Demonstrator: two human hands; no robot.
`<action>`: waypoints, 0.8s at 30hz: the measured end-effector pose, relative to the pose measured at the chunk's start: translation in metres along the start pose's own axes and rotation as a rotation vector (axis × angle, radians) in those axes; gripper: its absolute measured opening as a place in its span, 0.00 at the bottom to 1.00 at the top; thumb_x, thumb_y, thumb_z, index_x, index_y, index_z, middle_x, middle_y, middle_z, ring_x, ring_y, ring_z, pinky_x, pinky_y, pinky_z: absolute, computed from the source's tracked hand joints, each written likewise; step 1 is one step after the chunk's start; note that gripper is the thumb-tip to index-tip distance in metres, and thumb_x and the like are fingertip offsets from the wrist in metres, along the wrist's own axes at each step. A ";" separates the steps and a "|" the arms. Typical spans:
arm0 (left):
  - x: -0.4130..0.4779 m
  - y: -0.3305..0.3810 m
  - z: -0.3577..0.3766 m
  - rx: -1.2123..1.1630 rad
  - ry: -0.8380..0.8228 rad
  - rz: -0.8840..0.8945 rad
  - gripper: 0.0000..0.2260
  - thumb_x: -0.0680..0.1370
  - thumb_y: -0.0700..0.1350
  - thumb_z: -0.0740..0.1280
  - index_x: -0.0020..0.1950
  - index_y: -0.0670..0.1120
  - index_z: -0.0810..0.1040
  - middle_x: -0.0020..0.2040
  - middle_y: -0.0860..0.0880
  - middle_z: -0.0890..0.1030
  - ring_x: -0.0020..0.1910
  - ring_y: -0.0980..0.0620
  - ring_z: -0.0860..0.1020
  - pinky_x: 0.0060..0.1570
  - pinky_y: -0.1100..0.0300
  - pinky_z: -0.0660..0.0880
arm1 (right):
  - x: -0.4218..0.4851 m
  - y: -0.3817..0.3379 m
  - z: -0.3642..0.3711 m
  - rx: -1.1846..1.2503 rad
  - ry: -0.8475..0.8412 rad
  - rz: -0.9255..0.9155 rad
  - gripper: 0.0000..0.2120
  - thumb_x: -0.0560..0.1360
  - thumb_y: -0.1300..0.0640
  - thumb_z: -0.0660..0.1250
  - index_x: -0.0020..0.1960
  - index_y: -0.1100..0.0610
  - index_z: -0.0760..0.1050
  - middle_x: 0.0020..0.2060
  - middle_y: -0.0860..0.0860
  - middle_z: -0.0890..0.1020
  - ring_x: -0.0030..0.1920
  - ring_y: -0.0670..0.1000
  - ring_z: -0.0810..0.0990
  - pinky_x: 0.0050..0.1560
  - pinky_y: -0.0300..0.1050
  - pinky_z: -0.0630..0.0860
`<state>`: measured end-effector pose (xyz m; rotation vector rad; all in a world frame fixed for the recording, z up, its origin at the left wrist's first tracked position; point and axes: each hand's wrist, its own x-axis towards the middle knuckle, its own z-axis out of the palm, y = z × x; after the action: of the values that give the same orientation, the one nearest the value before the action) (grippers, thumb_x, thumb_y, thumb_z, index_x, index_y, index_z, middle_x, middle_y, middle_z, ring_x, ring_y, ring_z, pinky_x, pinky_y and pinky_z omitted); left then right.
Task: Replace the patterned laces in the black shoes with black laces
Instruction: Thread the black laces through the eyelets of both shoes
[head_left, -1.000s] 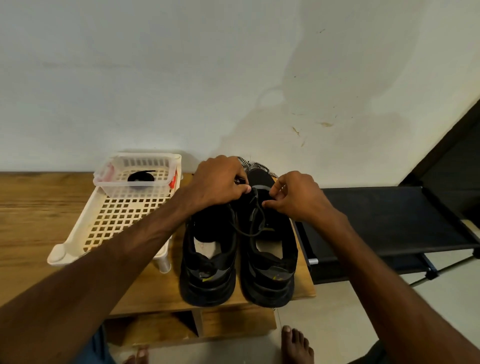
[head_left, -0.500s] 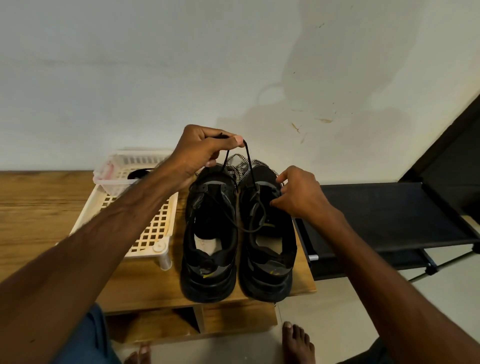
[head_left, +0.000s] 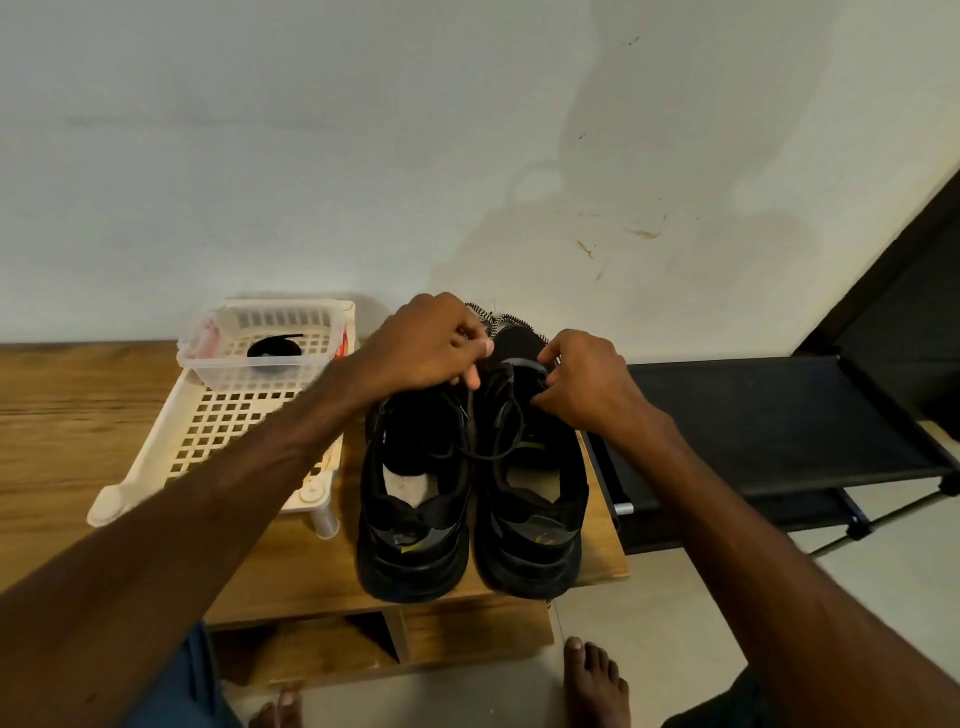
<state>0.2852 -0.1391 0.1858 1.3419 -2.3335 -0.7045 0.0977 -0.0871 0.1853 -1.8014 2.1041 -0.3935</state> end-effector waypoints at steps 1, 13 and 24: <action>0.002 -0.001 0.004 0.100 0.043 0.004 0.05 0.79 0.49 0.70 0.50 0.52 0.85 0.36 0.57 0.85 0.38 0.61 0.83 0.52 0.55 0.80 | 0.000 0.000 0.000 -0.004 0.001 -0.003 0.11 0.71 0.63 0.77 0.52 0.58 0.81 0.44 0.54 0.83 0.47 0.55 0.83 0.51 0.53 0.83; 0.023 -0.001 0.031 0.364 -0.032 -0.072 0.10 0.79 0.46 0.62 0.45 0.43 0.81 0.49 0.45 0.74 0.59 0.41 0.68 0.55 0.47 0.68 | -0.003 0.001 -0.003 0.003 -0.015 -0.027 0.11 0.73 0.64 0.75 0.55 0.58 0.81 0.46 0.55 0.83 0.47 0.54 0.83 0.51 0.50 0.83; 0.018 0.023 -0.025 -0.853 0.195 -0.091 0.15 0.81 0.53 0.66 0.38 0.49 0.82 0.48 0.51 0.84 0.48 0.52 0.74 0.54 0.50 0.70 | 0.002 0.007 0.003 0.048 0.039 -0.079 0.07 0.73 0.58 0.77 0.49 0.58 0.82 0.43 0.54 0.84 0.43 0.52 0.84 0.49 0.53 0.84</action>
<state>0.2742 -0.1507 0.2203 1.0390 -1.5161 -1.3232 0.0927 -0.0876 0.1799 -1.8684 2.0356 -0.4992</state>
